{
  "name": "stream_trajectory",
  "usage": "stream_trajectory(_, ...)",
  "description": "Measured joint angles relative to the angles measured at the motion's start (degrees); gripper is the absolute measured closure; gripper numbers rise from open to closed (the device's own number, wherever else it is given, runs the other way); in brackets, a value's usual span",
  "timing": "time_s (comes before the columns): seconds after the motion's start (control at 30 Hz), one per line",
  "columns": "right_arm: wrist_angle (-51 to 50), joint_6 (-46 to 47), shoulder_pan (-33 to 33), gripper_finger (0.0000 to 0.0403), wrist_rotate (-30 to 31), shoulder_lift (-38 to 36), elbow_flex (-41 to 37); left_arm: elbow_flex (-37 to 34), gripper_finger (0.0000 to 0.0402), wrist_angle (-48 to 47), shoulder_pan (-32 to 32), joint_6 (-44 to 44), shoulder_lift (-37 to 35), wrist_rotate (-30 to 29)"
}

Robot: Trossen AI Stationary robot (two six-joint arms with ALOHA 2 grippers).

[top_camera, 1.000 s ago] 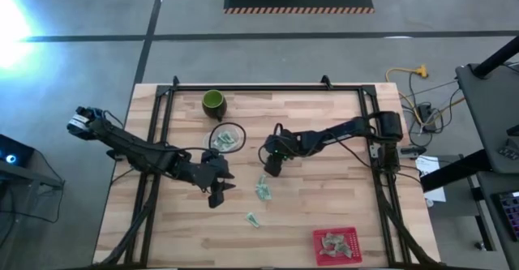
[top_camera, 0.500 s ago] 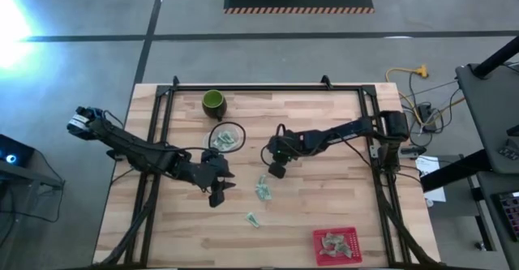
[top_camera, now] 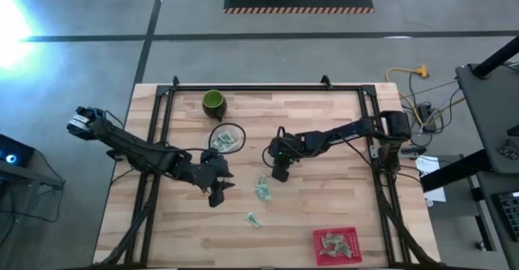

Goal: Pick and place items into bin
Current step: Put the green stevia packet into the red basket

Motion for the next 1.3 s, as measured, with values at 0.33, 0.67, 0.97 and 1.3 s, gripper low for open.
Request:
stream_trajectory(0.33,-0.03,-1.83,-1.36,0.0226,-4.59,-1.1,-2.03,-1.14,0.0274,0.23,0.0,-1.25,0.0,0.0)
stream_trajectory(0.67,-1.17,-3.02,-1.35,0.0144,-6.68,-1.23,-2.58,-1.17,0.0274,0.23,-0.02,-1.42,0.0,0.0)
stream_trajectory(0.97,-3.35,-4.21,-1.43,0.0136,-11.88,-2.18,-2.67,-1.13,0.0274,0.26,-0.02,-1.49,0.0,0.0)
stream_trajectory(1.3,-7.67,-9.2,-1.42,0.0134,-12.7,-5.49,-3.26,-1.09,0.0274,0.51,0.02,-1.49,0.0,0.02)
